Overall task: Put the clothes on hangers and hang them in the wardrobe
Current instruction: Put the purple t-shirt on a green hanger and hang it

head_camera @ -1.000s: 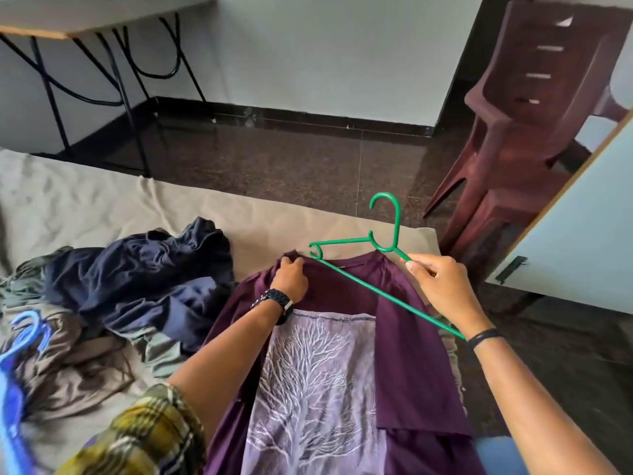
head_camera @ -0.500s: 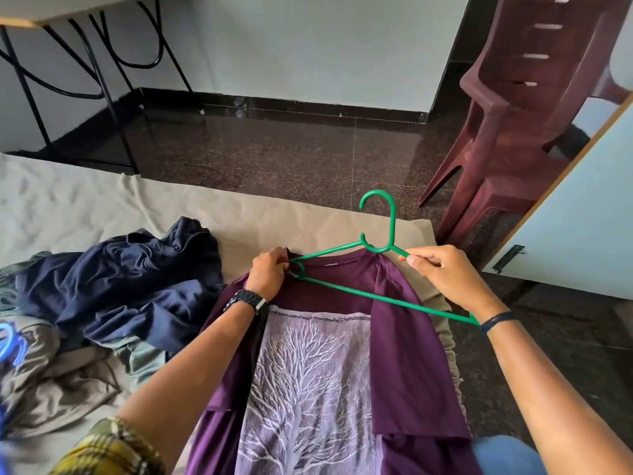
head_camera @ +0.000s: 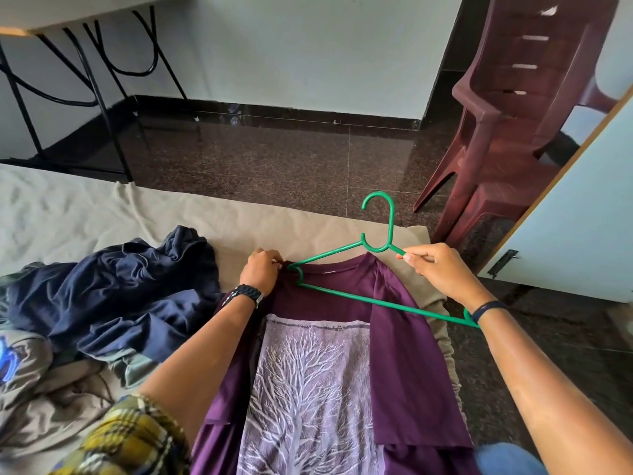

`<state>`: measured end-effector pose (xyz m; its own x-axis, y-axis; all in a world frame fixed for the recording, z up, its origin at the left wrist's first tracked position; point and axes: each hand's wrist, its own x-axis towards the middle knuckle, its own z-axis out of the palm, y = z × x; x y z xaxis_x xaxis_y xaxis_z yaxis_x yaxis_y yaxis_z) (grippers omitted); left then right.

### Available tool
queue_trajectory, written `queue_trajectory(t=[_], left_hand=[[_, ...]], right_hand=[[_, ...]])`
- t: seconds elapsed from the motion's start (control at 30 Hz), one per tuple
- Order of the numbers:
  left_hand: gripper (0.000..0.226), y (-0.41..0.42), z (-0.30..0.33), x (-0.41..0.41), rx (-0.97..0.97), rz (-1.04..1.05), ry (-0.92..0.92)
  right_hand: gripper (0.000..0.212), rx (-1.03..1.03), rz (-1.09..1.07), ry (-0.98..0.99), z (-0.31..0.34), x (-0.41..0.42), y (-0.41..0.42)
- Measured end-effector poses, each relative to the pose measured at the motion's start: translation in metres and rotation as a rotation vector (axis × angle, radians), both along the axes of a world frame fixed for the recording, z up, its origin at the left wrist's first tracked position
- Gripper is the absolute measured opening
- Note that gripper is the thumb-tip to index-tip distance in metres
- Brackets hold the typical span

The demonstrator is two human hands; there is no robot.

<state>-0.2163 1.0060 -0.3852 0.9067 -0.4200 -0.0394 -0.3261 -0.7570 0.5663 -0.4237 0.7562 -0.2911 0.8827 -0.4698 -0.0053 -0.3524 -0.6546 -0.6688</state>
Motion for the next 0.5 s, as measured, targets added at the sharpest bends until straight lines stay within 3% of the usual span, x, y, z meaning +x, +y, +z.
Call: queue_trajectory(t=[0.23, 0.37, 0.5], left_hand=[[0.013, 0.019, 0.025, -0.002, -0.296, -0.100, 0.118], [0.018, 0.027, 0.044, -0.006, -0.381, -0.196, 0.174], [0.008, 0.035, 0.060, -0.007, -0.400, -0.264, 0.237]], right_hand=[[0.027, 0.214, 0.124, 0.007, 0.014, 0.025, 0.010], [0.020, 0.236, 0.181, -0.031, 0.026, 0.043, 0.011], [0.019, 0.274, 0.216, -0.059, 0.024, 0.050, 0.023]])
